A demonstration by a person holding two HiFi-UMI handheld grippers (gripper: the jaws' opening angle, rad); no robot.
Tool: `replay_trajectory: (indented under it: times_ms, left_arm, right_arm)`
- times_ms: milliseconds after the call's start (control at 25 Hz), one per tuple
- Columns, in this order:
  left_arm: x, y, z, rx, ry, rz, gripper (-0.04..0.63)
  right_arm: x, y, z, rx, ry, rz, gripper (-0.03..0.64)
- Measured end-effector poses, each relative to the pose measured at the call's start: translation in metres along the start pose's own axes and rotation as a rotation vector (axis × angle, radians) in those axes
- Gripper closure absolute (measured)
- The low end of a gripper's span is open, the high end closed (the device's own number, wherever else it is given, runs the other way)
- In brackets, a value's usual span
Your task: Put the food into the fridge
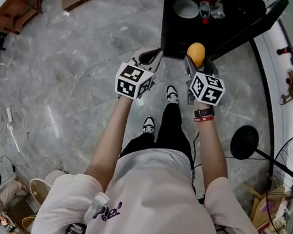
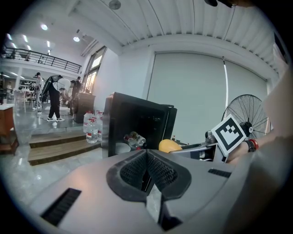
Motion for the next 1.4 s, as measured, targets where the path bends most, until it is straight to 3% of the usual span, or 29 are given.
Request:
replay_trajectory:
  times_ms: [520, 1400]
  left_arm:
    - [0.034, -0.016, -0.019, -0.035, 0.024, -0.033, 0.577]
    - [0.077, -0.034, -0.037, -0.097, 0.034, -0.014, 0.577]
  right_arm:
    - [0.052, -0.004, 0.019, -0.014, 0.032, -0.03, 0.296]
    - [0.099, -0.006, 0.059, -0.01, -0.004, -0.038, 0.296]
Point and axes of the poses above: the fingertips, and each gripper's own axes: x forward along the fingers, z to its right, y out of its top, the point moved 4 cm from there along -x, backward along the fingers, and after that the axes turned 2 degrees about -x, right-handed, at the moved point
